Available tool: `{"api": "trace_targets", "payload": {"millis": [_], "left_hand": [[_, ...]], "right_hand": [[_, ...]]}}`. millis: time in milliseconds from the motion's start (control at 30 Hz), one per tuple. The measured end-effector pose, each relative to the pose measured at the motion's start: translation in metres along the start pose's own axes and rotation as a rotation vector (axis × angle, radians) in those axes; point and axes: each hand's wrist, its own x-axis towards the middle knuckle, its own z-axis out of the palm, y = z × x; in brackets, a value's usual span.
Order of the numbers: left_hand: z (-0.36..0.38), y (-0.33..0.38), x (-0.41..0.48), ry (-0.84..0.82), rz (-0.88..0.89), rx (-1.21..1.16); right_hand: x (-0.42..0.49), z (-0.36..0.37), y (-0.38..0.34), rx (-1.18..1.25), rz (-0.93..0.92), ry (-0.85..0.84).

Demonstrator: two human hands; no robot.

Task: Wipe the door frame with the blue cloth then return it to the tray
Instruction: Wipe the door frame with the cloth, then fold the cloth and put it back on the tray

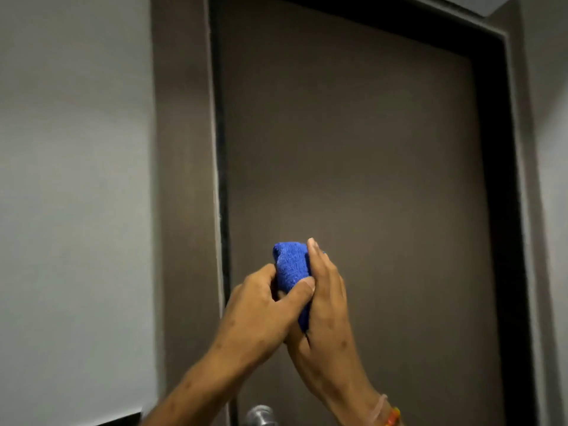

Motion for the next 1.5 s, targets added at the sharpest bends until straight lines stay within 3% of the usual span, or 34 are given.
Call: {"api": "trace_targets", "payload": {"millis": [167, 267, 400, 467, 600, 800, 1033, 1267, 1433, 1500], "left_hand": [[0.079, -0.013, -0.015, -0.223, -0.077, -0.131], [0.132, -0.022, -0.024, -0.447, -0.113, -0.23], [0.201, -0.021, -0.04, -0.682, -0.157, -0.418], [0.24, -0.019, -0.054, -0.801, -0.206, -0.48], [0.338, -0.02, -0.094, -0.958, -0.326, -0.518], [0.496, -0.03, -0.169, -1.169, -0.565, -0.513], [0.703, -0.078, -0.294, -1.506, -0.889, -0.352], [0.829, -0.152, -0.407, -1.546, -0.995, -0.214], [0.889, -0.199, -0.453, -1.512, -0.947, -0.132], [0.908, -0.208, -0.471, -1.5, -0.811, -0.033]], "right_hand": [[-0.055, -0.073, 0.043, -0.06, 0.27, -0.183], [-0.092, -0.129, 0.072, -0.053, 0.535, -0.191], [-0.14, -0.205, 0.103, 0.509, 1.027, 0.043], [-0.174, -0.244, 0.115, 0.58, 1.145, 0.095], [-0.246, -0.32, 0.13, 0.402, 1.28, 0.308], [-0.34, -0.42, 0.163, 0.202, 1.498, 0.501], [-0.503, -0.524, 0.229, -0.167, 1.806, 0.691], [-0.651, -0.563, 0.311, -0.423, 1.995, 0.662], [-0.717, -0.574, 0.36, -0.526, 2.105, 0.612], [-0.737, -0.578, 0.372, -0.59, 2.118, 0.528]]}}
